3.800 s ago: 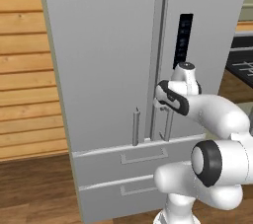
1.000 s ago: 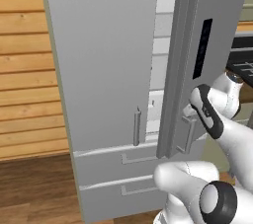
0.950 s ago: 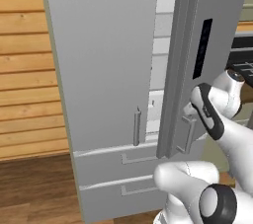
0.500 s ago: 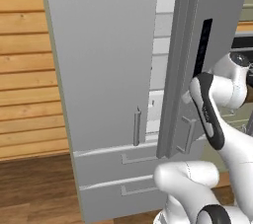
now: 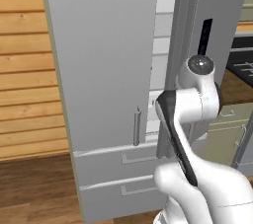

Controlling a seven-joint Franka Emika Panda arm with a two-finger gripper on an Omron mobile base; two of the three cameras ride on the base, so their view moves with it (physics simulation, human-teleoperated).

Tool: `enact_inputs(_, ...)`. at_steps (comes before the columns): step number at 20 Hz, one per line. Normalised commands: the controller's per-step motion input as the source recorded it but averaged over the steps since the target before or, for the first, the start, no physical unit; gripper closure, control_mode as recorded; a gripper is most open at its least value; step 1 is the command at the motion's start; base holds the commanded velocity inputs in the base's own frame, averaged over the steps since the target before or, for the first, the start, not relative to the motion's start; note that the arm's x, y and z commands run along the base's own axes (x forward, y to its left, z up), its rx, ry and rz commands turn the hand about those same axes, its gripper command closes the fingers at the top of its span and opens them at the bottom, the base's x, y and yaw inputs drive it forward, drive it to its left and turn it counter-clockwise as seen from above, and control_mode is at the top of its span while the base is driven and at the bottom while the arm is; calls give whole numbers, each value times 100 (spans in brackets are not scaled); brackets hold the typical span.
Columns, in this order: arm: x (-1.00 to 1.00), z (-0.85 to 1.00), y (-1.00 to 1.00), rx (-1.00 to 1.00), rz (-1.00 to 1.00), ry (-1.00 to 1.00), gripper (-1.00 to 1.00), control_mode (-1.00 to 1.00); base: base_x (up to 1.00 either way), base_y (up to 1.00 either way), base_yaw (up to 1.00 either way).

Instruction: Take the strawberry from the fridge and place it on top of the pancake, located on the dining counter.

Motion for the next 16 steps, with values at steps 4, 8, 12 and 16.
enact_inputs(4,0,0,92,-24,0,0,-100,-100,0,0,0)
enact_inputs(8,24,0,83,-18,0,0,-100,-100,0,0,0)
enact_inputs(12,68,0,40,-14,0,3,-100,-100,0,0,0)
enact_inputs(16,100,0,10,-12,0,0,-100,-100,0,0,0)
